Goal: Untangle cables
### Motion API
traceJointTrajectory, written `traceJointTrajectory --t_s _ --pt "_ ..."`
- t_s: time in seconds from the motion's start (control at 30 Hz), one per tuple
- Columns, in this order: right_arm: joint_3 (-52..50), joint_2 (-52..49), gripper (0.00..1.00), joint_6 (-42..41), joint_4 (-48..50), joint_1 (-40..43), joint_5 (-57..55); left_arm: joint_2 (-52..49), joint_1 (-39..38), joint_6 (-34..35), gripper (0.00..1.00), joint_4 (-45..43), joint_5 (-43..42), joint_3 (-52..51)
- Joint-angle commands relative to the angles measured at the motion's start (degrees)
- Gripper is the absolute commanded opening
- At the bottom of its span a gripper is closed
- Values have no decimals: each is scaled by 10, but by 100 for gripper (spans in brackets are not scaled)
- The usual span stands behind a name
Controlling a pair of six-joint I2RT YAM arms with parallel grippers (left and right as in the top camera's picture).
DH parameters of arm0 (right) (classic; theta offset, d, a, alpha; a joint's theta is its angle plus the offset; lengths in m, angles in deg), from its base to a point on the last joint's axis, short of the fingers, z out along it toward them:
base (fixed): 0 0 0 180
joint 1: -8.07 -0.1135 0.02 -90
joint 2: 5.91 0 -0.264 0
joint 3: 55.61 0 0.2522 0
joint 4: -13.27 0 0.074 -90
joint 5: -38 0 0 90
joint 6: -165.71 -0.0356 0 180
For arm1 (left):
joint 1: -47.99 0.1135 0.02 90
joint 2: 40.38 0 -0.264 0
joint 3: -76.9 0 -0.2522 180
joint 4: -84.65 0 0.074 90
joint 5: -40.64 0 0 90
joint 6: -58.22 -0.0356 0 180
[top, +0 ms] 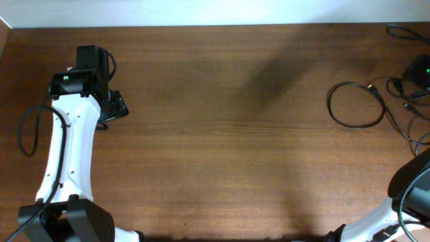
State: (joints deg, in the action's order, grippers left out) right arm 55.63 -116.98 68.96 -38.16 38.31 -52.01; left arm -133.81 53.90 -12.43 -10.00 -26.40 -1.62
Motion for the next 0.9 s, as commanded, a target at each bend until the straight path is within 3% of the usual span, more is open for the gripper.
traceJointTrajectory --t_s 0.0,0.13,0.27,0.4,0.5,0.6,0.87 --pt "3 10 97 3 -32 2 27 11 2 10 99 1 2 5" --pt "3 101 99 3 -57 2 139 11 2 10 99 1 2 5" --pt "3 279 99 4 -92 0 292 11 2 10 99 1 2 5" --pt "3 399 99 3 -251 1 325 11 2 10 99 1 2 5" --pt "2 397 99 3 -426 1 324 11 2 10 99 1 2 5" --pt "2 367 99 3 -507 1 322 11 2 10 99 1 2 5" --pt "2 319 99 3 -541 1 293 11 2 10 99 1 2 5"
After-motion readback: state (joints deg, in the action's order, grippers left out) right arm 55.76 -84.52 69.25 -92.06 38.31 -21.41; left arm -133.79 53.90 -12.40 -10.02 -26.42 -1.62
